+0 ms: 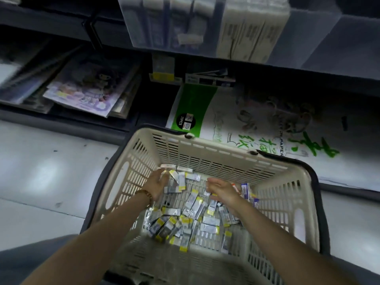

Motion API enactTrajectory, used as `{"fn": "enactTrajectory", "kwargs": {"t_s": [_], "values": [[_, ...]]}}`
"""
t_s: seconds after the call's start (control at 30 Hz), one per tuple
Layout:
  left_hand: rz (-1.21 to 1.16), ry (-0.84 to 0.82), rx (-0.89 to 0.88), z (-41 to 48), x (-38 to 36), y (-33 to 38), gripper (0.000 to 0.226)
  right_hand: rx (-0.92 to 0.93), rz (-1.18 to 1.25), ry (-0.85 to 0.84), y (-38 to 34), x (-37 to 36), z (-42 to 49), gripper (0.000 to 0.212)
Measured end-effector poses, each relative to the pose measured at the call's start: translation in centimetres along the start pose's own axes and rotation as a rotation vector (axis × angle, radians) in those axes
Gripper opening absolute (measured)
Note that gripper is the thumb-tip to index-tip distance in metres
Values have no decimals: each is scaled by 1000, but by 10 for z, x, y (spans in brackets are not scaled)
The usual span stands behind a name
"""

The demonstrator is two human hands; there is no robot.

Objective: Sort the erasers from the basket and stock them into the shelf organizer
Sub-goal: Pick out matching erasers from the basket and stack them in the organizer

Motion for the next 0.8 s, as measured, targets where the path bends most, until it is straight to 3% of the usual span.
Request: {"fn": "enactTrajectory", "kwargs": {"t_s": [0.27, 0.43, 0.57, 0.67, 0.8], "values": [[223, 9, -215, 32, -13, 4, 41, -244, 291, 41, 4, -57, 23, 47], [394, 37, -169, 48, -14, 1, 37, -277, 325, 219, 5, -63, 35, 45], [452, 61, -100, 48, -20, -1, 35, -295, 349, 258, 4, -68, 39, 39], [226, 59, -113, 41, -24, 2, 26, -288, 395, 181, -4, -75, 35, 35], [-137, 33, 37, 31, -16, -13, 20, -239, 422, 83, -2, -64, 22, 27]]}}
Point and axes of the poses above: each hand's wrist, its own z-axis towards the middle knuckle, its own x-axis out of the back of the hand, y = z × x, the point moved 10 cm from there along z, towards the middle knuckle, and after that the axes turned 12 degrees about y, right-handed, at the moved point
